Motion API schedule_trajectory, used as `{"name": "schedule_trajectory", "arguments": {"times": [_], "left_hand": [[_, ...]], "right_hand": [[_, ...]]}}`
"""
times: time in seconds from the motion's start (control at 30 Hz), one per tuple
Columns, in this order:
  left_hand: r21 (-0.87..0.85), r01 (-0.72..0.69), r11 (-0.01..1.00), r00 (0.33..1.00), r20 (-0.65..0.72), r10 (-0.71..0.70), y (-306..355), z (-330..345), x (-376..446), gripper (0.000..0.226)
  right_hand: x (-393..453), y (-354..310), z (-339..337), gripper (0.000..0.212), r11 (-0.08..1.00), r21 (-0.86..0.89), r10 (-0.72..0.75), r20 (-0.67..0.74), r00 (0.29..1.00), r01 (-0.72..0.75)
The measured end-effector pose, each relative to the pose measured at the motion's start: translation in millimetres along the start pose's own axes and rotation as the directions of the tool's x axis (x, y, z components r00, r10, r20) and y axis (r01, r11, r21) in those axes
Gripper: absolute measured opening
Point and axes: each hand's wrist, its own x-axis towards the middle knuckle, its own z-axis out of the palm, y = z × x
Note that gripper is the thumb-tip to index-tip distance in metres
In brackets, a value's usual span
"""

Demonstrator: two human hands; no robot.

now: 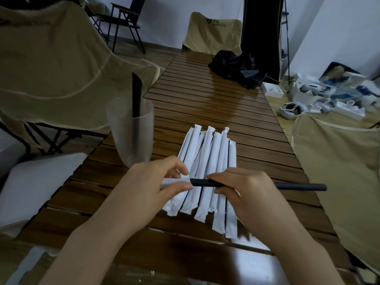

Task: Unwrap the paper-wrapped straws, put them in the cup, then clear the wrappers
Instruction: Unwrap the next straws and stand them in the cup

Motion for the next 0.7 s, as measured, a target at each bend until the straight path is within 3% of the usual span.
{"name": "schedule_trajectory", "arguments": {"times": [0.2, 0.37, 0.53, 0.7], "left_hand": [[-0.022, 0.002, 1.000, 1.000, 0.010, -0.002, -1, -7, 0, 0.015], [-0.072, 0.004, 0.997, 1.000, 0.014, -0.003, 2, -7, 0, 0.011], [-0.088, 0.015, 0.996, 1.000, 0.018, -0.014, 6, -5, 0, 0.015], [-0.119, 0.019, 0.993, 1.000, 0.001, -0.019, 9, -4, 1, 0.019]], "right_hand": [[-2, 2, 3, 0.018, 1.000, -0.009, -0.001, -0.034, 0.999, 0.000], [1, -8, 5, 0.016, 1.000, -0.010, 0.008, -0.022, 1.000, -0.008], [3, -19, 7, 0.028, 0.997, 0.074, 0.026, 0.019, 0.999, -0.028], [3, -21, 7, 0.021, 0.997, 0.077, 0.018, -0.029, 0.999, -0.016]]}}
